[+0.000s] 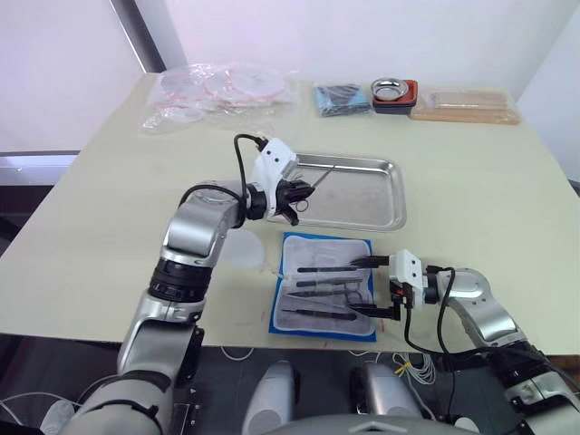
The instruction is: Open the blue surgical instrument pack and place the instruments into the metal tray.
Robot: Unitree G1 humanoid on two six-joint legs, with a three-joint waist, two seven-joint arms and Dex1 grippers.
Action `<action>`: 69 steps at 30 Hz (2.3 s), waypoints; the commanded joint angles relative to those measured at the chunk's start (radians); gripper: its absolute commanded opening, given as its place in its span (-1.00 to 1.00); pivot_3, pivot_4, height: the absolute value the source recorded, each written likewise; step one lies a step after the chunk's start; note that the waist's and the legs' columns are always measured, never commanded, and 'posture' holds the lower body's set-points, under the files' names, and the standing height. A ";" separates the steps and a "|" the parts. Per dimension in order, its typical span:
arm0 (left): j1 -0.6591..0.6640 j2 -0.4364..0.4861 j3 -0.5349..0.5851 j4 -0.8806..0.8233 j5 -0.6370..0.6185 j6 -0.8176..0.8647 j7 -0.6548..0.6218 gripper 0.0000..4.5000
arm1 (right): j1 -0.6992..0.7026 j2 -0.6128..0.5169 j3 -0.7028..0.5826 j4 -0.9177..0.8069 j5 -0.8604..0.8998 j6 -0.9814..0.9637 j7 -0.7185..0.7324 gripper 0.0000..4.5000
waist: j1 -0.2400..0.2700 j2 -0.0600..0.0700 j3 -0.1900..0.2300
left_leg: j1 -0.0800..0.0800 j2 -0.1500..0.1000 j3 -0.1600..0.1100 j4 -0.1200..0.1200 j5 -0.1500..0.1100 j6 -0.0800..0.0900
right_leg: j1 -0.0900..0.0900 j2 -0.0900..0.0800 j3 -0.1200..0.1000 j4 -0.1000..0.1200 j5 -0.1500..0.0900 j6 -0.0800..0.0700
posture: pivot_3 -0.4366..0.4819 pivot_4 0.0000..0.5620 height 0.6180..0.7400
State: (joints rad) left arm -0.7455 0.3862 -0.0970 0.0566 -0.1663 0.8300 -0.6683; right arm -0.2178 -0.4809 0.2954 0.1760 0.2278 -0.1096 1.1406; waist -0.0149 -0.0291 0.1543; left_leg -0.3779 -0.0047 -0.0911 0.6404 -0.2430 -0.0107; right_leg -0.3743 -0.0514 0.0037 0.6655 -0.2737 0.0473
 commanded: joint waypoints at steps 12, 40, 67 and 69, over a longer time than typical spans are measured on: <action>-0.056 -0.133 -0.002 0.094 0.101 -0.005 0.292 -0.96 | 0.064 -0.028 0.055 0.078 -0.075 0.049 0.012 1.00 | 0.000 0.000 0.000 | 0.000 -0.001 0.002 0.000 0.000 0.000 | 0.000 -0.001 0.002 -0.001 0.000 0.000 | -0.05 -0.47 1.00; -0.032 -0.176 0.026 0.248 0.132 -0.039 0.419 -0.01 | 0.074 -0.026 0.056 0.073 -0.076 0.051 0.002 1.00 | 0.001 0.000 0.000 | 0.000 -0.001 0.002 0.000 0.000 -0.001 | 0.000 -0.001 0.002 -0.001 0.001 0.001 | -0.05 -0.47 1.00; 0.170 0.104 0.019 -0.103 -0.070 -0.356 -0.173 -0.01 | 0.066 -0.021 0.057 0.071 -0.072 0.059 0.000 1.00 | 0.000 0.000 0.000 | 0.000 -0.001 0.002 -0.001 0.000 -0.001 | 0.000 -0.001 0.003 -0.002 0.001 0.001 | -0.05 -0.47 1.00; 0.208 0.158 0.032 -0.122 -0.110 -0.401 -0.276 -0.01 | 0.065 -0.019 0.057 0.072 -0.072 0.060 -0.001 1.00 | 0.000 0.001 0.000 | 0.000 -0.001 0.002 -0.001 0.000 -0.001 | 0.000 -0.001 0.003 -0.002 0.001 0.000 | -0.05 -0.47 1.00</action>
State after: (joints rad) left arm -0.5415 0.5185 -0.0879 -0.0125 -0.2354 0.4805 -0.8670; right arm -0.2122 -0.4861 0.2962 0.1667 0.2292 -0.1069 1.1368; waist -0.0152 -0.0284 0.1543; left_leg -0.3780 -0.0054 -0.0886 0.6395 -0.2431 -0.0112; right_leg -0.3747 -0.0527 0.0066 0.6635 -0.2726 0.0469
